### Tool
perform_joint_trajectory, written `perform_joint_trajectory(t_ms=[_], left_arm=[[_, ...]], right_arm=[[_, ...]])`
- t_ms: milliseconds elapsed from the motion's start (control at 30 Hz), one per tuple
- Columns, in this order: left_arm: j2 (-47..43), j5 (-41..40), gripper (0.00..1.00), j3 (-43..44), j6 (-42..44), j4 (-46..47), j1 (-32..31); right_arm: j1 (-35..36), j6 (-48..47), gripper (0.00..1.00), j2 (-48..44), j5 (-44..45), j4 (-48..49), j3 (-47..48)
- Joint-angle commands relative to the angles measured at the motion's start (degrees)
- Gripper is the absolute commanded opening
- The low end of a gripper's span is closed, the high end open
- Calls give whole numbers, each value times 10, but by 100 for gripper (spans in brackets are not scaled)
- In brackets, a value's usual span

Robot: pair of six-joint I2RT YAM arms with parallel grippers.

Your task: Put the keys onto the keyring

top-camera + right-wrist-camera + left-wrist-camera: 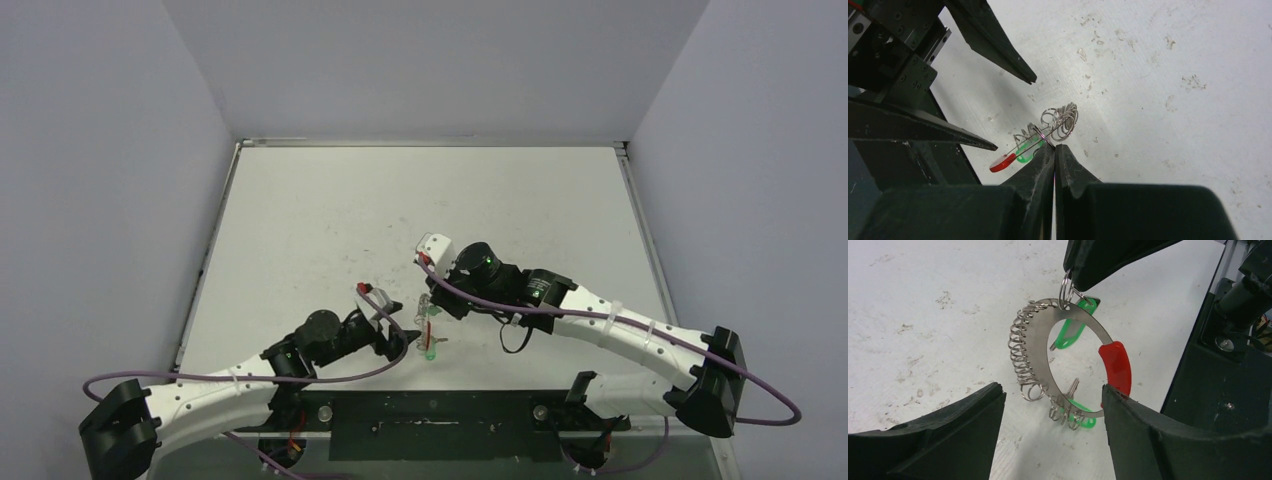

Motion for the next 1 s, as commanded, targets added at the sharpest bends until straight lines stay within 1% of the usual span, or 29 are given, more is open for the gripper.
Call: perform_joint_trajectory(t_ms=[0, 100, 233, 367, 500, 600, 733, 833, 900, 967], left_arm=[[32, -17, 71, 26, -44, 86, -5], [51, -16, 72, 23, -49, 129, -7], [62, -16, 72, 22, -66, 161, -8], [73, -64, 72, 25, -115, 182, -8], [97, -102, 72, 53, -146, 162, -10], [131, -114, 72, 79, -141, 151, -16], [186, -112, 73, 102, -128, 180, -30], [216, -135, 73, 123, -109, 172, -48], [233, -159, 71, 133, -98, 166, -58], [249, -175, 62, 137, -88, 171, -66]], right_arm=[[3, 45, 0, 11, 68, -30, 42], [3, 62, 0, 18, 78, -34, 49], [7, 78, 0, 26, 81, -31, 51], [8, 93, 0, 31, 85, -27, 50], [11, 107, 0, 35, 93, -24, 50], [13, 112, 0, 38, 93, -21, 50], [16, 113, 0, 43, 93, -23, 53], [19, 114, 0, 42, 113, -24, 53], [19, 116, 0, 41, 112, -23, 54], [21, 117, 0, 41, 110, -23, 53]])
